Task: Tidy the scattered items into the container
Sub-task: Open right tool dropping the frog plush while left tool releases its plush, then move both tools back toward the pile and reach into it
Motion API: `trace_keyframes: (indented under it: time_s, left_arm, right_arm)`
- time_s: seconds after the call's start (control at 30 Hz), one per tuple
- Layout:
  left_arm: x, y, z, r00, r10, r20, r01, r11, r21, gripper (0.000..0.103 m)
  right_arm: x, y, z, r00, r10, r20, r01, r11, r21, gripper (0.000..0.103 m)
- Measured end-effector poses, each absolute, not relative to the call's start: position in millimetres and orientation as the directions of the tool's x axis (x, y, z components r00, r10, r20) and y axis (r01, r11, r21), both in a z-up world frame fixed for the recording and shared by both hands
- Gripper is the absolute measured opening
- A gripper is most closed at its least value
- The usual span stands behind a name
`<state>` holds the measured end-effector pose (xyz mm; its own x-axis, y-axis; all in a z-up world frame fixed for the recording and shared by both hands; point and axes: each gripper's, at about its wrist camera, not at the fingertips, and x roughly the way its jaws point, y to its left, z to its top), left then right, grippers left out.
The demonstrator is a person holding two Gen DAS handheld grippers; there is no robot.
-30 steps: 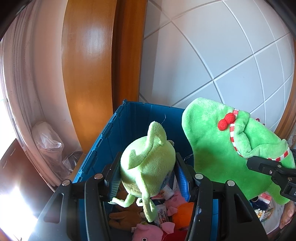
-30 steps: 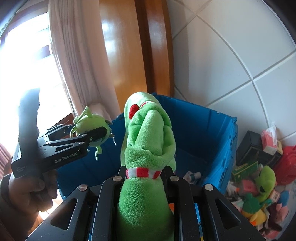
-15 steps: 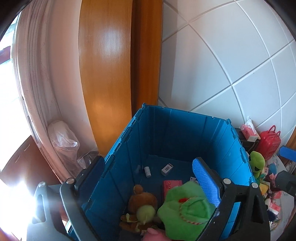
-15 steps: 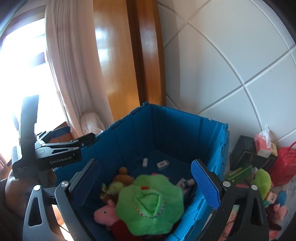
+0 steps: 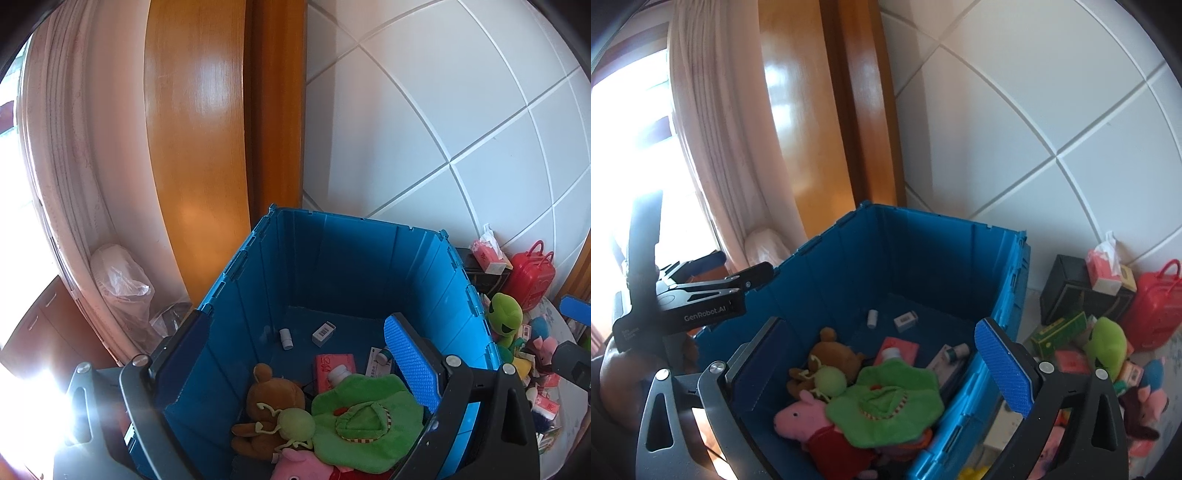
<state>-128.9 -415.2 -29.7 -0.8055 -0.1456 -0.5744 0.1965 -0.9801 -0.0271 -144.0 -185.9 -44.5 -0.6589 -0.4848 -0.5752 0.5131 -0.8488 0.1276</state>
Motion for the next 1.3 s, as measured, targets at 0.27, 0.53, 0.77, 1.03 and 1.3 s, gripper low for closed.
trace_keyframes:
  time_s: [0.27,0.53,0.77,1.03,1.3]
  left_arm:
    - [-114.7,-377.6,-19.5,-0.804,-0.151,-0.575,0.175,-0.985,0.014,0.097]
    - [-95.3,-317.3,-18.3,-0.802,-0.112,-0.587,0.123,-0.992,0.022,0.097]
    - [-87.8,-251.6,-13.8,-0.799,-0.062,-0.598,0.051,-0.998,0.036,0.097]
    - [-82.9,-177.8,-17.6,-0.786,0.014,-0.618,-0.050,-0.998,0.041,0.097]
    - [-82.5,-101.6,-38.8,-0.755,0.104,-0.647,-0.170,-0.985,0.041,0.097]
  right_arm:
    - [-127.0,-150.0,-44.8,-0.663,-0.506,-0.552,0.504,-0.847,0.171,0.103]
    - [-102.3,-100.3,-44.9,-0.676,-0.494,-0.546,0.484,-0.857,0.177,0.102]
    - [-84.5,-37.2,-49.9,-0.690,-0.467,-0.554,0.433,-0.879,0.201,0.103]
    - [-69.0,32.0,-62.3,-0.710,-0.412,-0.570,0.354,-0.910,0.216,0.102]
    - [-53.4,95.5,-81.0,-0.723,-0.343,-0.599,0.276,-0.939,0.205,0.102]
